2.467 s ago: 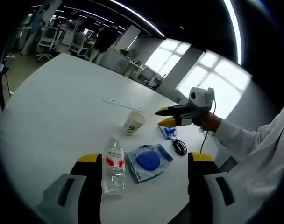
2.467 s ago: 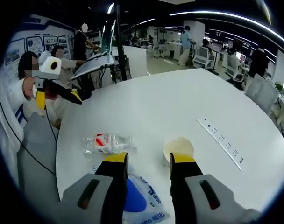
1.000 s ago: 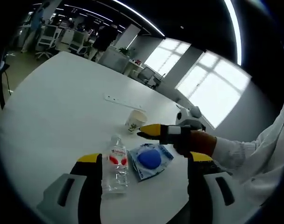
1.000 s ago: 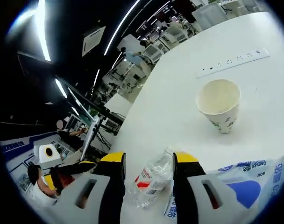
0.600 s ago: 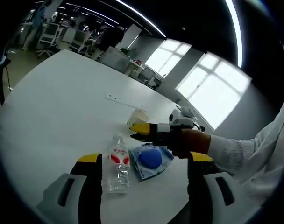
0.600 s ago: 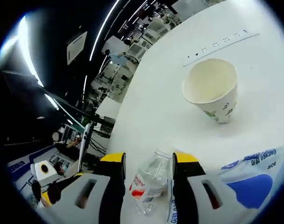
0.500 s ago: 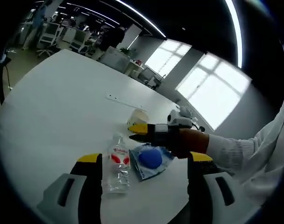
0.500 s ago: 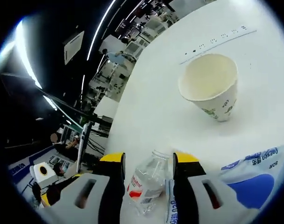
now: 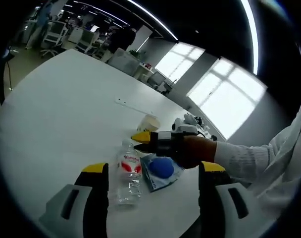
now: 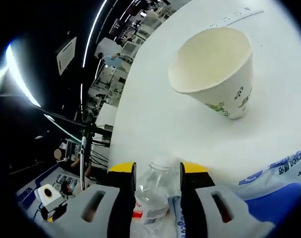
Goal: Arrange the tabletop items into an orderly group along one side of the table until the central work area is clear of visible clutter.
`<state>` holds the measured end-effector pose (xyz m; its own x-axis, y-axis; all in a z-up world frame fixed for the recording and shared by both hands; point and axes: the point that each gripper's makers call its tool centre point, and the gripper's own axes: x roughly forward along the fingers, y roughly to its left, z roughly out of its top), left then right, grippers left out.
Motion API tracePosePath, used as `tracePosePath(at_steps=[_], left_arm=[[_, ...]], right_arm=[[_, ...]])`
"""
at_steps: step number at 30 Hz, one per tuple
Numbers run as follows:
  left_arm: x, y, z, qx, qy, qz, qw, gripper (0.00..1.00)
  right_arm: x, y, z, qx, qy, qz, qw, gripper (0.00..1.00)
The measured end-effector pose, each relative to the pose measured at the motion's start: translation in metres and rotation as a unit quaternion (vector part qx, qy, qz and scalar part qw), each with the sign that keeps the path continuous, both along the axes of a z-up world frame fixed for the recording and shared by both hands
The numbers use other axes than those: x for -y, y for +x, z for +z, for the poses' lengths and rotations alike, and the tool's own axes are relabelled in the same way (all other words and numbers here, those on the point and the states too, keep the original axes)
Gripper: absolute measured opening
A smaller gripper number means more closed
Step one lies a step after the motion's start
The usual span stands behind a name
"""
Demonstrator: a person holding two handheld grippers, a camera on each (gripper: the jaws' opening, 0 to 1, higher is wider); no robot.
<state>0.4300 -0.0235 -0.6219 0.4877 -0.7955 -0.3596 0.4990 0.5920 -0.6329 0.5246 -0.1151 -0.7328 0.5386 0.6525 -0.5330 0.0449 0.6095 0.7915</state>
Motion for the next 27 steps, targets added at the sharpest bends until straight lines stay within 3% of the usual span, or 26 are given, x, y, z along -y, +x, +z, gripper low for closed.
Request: tracePosePath(at_steps=[27], left_arm=[[-0.008, 0.005, -0.012, -0.007, -0.006, 0.007, 0.9999, 0.75]], right_arm=[[-0.012, 0.007, -0.016, -0.011, 0.006, -0.008, 0.9999, 0.21]])
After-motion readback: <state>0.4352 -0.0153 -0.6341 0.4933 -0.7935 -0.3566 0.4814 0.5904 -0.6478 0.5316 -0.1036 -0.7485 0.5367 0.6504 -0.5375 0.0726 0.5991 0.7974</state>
